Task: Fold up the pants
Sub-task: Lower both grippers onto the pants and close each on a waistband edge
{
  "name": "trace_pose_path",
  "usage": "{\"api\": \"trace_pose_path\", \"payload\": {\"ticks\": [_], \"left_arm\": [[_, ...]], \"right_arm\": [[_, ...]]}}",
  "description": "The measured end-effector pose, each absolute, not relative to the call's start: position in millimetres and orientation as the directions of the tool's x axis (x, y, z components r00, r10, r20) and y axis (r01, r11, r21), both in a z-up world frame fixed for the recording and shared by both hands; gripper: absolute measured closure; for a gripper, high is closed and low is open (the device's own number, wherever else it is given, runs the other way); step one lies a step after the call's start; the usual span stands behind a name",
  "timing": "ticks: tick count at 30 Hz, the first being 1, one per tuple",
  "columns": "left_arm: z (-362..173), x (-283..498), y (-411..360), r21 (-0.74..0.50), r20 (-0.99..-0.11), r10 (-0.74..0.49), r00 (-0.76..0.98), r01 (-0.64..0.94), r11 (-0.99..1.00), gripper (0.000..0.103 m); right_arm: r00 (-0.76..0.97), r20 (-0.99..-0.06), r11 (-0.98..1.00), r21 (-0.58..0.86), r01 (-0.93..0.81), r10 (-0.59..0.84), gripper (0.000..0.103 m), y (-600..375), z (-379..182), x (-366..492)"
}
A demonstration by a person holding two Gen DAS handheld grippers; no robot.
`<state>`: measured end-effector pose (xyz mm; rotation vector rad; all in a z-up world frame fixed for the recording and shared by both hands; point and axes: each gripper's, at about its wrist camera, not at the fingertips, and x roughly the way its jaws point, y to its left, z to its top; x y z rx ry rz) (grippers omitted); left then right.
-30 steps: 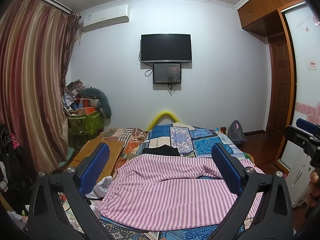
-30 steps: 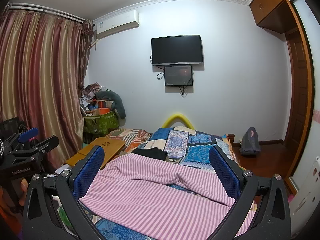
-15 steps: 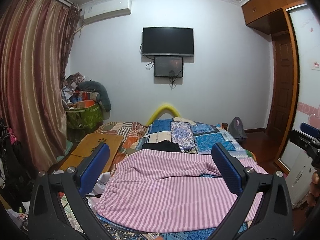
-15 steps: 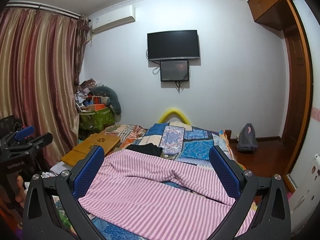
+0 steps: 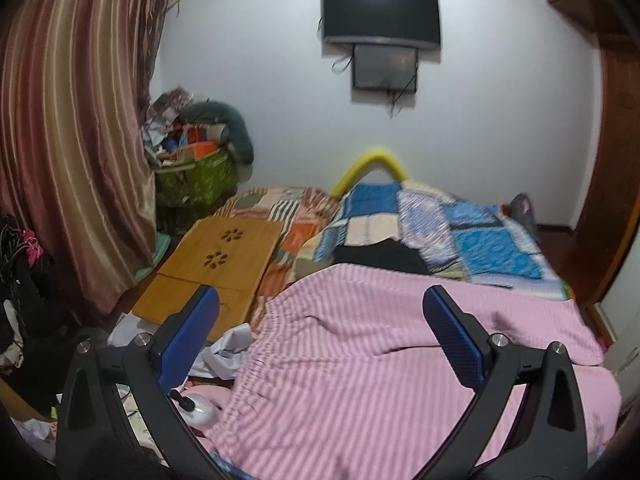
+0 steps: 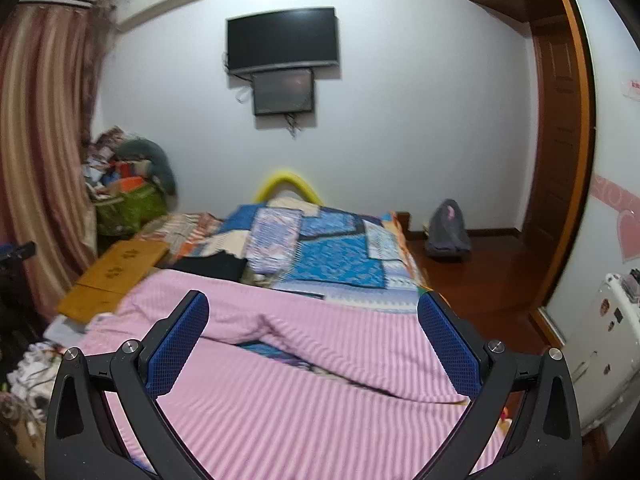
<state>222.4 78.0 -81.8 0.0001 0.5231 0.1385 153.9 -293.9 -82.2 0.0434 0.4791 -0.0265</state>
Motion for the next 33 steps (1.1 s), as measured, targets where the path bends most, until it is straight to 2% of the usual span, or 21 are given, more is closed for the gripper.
{"api": "trace_pose_path", "payload": {"ticks": [4, 9, 17, 24, 28, 33], "left_arm": [[-108, 273, 97, 0.073, -0.556, 0.172, 0.813, -0.158, 0.985, 0.0], [-152, 337, 130, 0.075, -0.653, 0.18, 0.736, -0.173, 0.982, 0.0], [-223, 419, 175, 0.048, -0.761, 0.192, 0.62, -0.241, 0.969, 0.002], [-280, 477, 202, 0.108, -0.816, 0.248, 0.522, -0.283, 0.953, 0.005], [-311, 498, 215, 0.104, -0.854, 0.23, 0.467, -0.28, 0.954, 0.013], [-350, 522, 226, 0.041, -0.906, 0.159, 0.392, -0.294, 0.955, 0.013]], "right_arm": [[0.848, -0.528, 0.998, 0.012, 0.062, -0.046, 0.0, -309, -103, 180], [0.806, -0.576, 0.99, -0.105, 0.096, -0.139, 0.0, -323, -132, 210], [0.719, -0.679, 0.989, -0.087, 0.12, -0.147, 0.0, -349, -171, 268], [0.64, -0.75, 0.986, -0.126, 0.108, -0.166, 0.0, -355, -213, 314], [0.607, -0.78, 0.988, -0.144, 0.064, -0.153, 0.0, -349, -235, 344], [0.584, -0.804, 0.988, -0.155, -0.022, -0.113, 0.001, -333, -255, 380]]}}
